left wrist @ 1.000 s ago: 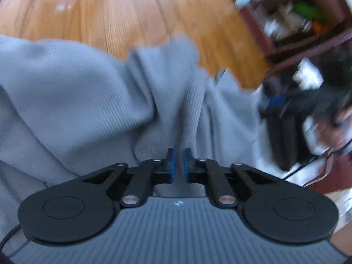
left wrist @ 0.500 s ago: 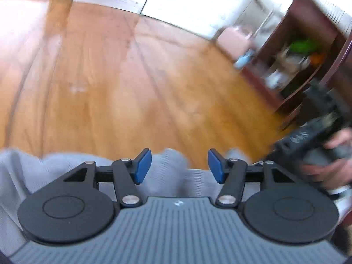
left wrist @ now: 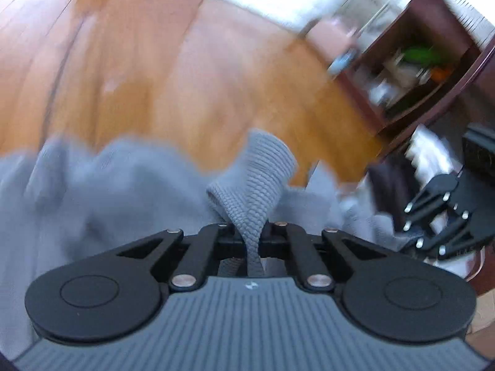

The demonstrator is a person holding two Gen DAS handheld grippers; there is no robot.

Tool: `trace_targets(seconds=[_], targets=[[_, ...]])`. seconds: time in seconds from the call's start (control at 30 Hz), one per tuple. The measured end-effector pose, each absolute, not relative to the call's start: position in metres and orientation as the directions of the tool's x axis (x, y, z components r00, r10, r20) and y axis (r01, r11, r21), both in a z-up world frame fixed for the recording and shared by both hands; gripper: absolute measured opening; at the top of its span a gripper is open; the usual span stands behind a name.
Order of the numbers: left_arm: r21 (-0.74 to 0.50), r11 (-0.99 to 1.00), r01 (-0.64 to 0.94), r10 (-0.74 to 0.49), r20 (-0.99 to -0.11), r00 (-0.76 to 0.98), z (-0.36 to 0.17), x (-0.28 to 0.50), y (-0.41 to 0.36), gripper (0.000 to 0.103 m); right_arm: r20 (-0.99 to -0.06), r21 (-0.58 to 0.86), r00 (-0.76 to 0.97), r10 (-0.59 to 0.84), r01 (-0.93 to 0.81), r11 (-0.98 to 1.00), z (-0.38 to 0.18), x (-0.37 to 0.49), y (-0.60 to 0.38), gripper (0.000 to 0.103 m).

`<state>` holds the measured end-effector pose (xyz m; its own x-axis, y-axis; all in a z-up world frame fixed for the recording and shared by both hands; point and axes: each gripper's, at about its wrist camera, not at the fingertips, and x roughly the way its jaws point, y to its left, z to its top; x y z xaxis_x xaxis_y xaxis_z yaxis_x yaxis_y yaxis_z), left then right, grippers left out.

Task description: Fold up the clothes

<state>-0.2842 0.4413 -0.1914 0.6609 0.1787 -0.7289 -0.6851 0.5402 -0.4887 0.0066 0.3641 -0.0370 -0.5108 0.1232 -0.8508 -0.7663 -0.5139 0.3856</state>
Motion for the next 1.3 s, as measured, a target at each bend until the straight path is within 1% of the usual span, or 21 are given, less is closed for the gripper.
trace_targets(seconds=[0.1, 0.17, 0.23, 0.27, 0.3, 0.33, 0.37, 0.43, 0.5, 0.63, 0.73, 0.8, 0.87, 0.9, 0.97, 1.03, 1.13, 1.17, 1.23, 1.27, 1.3], targets=[[-0.405, 0.551, -0.729, 0.053, -0.855, 0.515, -0.221, -0.276, 0.41, 0.006, -0.927, 0.282, -0.367, 0.082, -0.823, -0.493, -0.076, 0.008, 0.353, 0.007], [-0.385, 0.544, -0.746, -0.02, -0.895, 0.446, -0.236, -0.271, 0.397, 0.008, -0.957, 0.219, -0.282, 0.072, -0.86, -0.462, -0.102, 0.013, 0.352, 0.006], [-0.399, 0.526, -0.752, -0.027, -0.891, 0.454, -0.229, -0.273, 0.396, 0.026, -0.986, 0.106, -0.15, 0.072, -0.899, -0.424, -0.116, 0.013, 0.358, 0.007], [-0.407, 0.526, -0.747, 0.004, -0.877, 0.481, -0.215, -0.273, 0.396, 0.033, -0.994, 0.05, -0.086, 0.07, -0.912, -0.407, -0.123, 0.013, 0.361, 0.007], [-0.413, 0.532, -0.739, 0.05, -0.856, 0.515, -0.199, -0.278, 0.396, 0.044, -0.996, 0.017, -0.049, 0.068, -0.914, -0.405, -0.122, 0.013, 0.365, 0.008], [-0.412, 0.542, -0.732, 0.099, -0.834, 0.543, -0.183, -0.286, 0.397, 0.052, -0.995, -0.025, -0.015, 0.094, -0.912, -0.41, -0.117, 0.012, 0.366, 0.008], [-0.411, 0.552, -0.726, 0.147, -0.809, 0.569, -0.167, -0.294, 0.398, 0.055, -0.991, -0.069, 0.016, 0.13, -0.907, -0.415, -0.111, 0.012, 0.367, 0.008], [-0.389, 0.568, -0.725, 0.235, -0.768, 0.596, -0.144, -0.304, 0.403, 0.07, -0.981, -0.122, 0.048, 0.186, -0.903, -0.411, -0.099, 0.013, 0.366, 0.005], [-0.359, 0.563, -0.744, 0.283, -0.762, 0.582, -0.139, -0.301, 0.423, 0.071, -0.977, -0.118, 0.037, 0.208, -0.913, -0.391, -0.093, 0.019, 0.366, 0.005], [-0.336, 0.539, -0.772, 0.245, -0.815, 0.525, -0.18, -0.279, 0.461, 0.071, -0.974, -0.132, 0.049, 0.22, -0.914, -0.384, -0.094, 0.025, 0.364, 0.005], [-0.401, 0.469, -0.787, 0.178, -0.829, 0.53, -0.222, -0.266, 0.468, 0.071, -0.956, -0.226, 0.135, 0.26, -0.903, -0.364, -0.094, 0.024, 0.363, 0.004], [-0.458, 0.427, -0.78, 0.115, -0.828, 0.549, -0.241, -0.257, 0.473, 0.071, -0.933, -0.263, 0.166, 0.32, -0.92, -0.289, -0.084, 0.034, 0.365, 0.004], [-0.421, 0.437, -0.795, 0.129, -0.845, 0.519, -0.243, -0.252, 0.476, 0.071, -0.938, -0.236, 0.161, 0.309, -0.945, -0.227, -0.082, 0.047, 0.366, 0.005], [-0.4, 0.442, -0.803, 0.137, -0.854, 0.501, -0.245, -0.25, 0.477, 0.071, -0.939, -0.228, 0.162, 0.302, -0.954, -0.196, -0.082, 0.054, 0.367, 0.009], [-0.353, 0.435, -0.828, 0.147, -0.88, 0.452, -0.248, -0.249, 0.478, 0.072, -0.93, -0.307, 0.26, 0.258, -0.938, -0.161, -0.091, 0.058, 0.367, 0.017], [-0.346, 0.427, -0.835, 0.142, -0.887, 0.44, -0.249, -0.248, 0.476, 0.072, -0.892, -0.396, 0.358, 0.275, -0.913, -0.094, -0.093, 0.06, 0.365, 0.024], [-0.302, 0.471, -0.829, 0.155, -0.896, 0.415, -0.245, -0.244, 0.471, 0.072, -0.9, -0.245, 0.256, 0.354, -0.966, 0.077, -0.07, 0.067, 0.358, 0.024], [-0.29, 0.483, -0.826, 0.159, -0.899, 0.408, -0.244, -0.242, 0.469, 0.072, -0.906, -0.128, 0.161, 0.392, -0.986, 0.109, -0.063, 0.068, 0.354, 0.024], [-0.284, 0.49, -0.824, 0.164, -0.898, 0.408, -0.243, -0.243, 0.469, 0.073, -0.903, 0.102, -0.047, 0.427, -0.989, 0.106, -0.059, 0.069, 0.347, 0.024], [-0.298, 0.49, -0.819, 0.165, -0.891, 0.423, -0.241, -0.244, 0.472, 0.073, -0.901, 0.152, -0.096, 0.424, -0.983, 0.102, -0.065, 0.066, 0.345, 0.025], [-0.311, 0.489, -0.815, 0.166, -0.884, 0.437, -0.24, -0.246, 0.475, 0.073, -0.896, 0.202, -0.144, 0.421, -0.974, 0.097, -0.071, 0.063, 0.343, 0.03]])
